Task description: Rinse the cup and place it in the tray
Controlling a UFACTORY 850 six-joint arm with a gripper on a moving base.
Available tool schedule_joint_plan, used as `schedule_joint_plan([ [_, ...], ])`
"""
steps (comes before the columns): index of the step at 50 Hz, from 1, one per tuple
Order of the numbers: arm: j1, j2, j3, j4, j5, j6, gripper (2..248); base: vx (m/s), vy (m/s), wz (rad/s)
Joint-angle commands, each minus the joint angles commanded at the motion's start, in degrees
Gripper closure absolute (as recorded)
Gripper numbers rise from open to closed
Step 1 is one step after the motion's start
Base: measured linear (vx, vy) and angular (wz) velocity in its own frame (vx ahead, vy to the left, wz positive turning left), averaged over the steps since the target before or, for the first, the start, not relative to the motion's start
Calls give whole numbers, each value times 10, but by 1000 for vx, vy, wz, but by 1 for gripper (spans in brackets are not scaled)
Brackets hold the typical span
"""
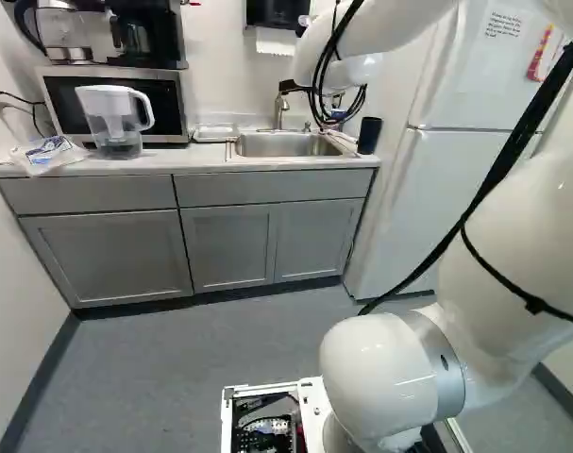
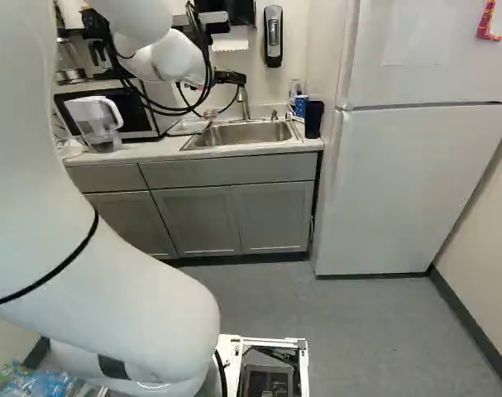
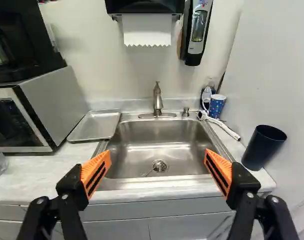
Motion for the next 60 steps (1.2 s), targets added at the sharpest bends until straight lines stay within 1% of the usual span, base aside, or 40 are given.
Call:
schedule_joint_plan([
  [25, 0, 0, -30, 0, -26, 0, 3, 0, 0, 0],
  [52, 0, -1, -63, 0, -27, 0, 3, 0, 0, 0],
  [60, 0, -1, -65, 0, -27, 0, 3, 0, 0, 0],
])
